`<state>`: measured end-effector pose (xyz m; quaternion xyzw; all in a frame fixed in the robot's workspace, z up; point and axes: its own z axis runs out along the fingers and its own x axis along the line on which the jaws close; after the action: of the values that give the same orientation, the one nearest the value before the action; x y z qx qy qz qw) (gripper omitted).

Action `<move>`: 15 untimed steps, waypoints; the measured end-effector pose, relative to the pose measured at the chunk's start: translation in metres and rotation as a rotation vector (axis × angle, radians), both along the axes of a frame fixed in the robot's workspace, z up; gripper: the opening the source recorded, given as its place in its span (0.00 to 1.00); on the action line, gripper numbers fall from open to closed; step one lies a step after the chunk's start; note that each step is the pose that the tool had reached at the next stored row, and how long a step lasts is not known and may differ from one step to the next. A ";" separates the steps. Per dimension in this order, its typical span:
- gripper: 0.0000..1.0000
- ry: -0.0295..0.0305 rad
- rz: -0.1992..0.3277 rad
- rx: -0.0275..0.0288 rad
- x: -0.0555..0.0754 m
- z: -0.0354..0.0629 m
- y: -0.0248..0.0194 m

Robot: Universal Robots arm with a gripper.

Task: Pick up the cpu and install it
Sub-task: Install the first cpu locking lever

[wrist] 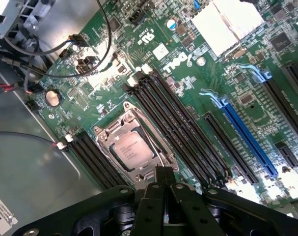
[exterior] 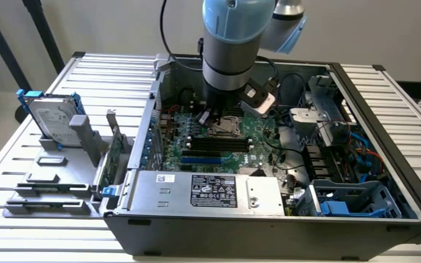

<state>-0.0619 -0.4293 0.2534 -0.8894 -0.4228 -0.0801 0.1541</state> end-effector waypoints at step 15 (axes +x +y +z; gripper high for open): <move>0.11 0.0004 0.000 0.0000 -0.011 -0.0107 0.0036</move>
<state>-0.0732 -0.4257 0.2427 -0.8894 -0.4229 -0.0799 0.1542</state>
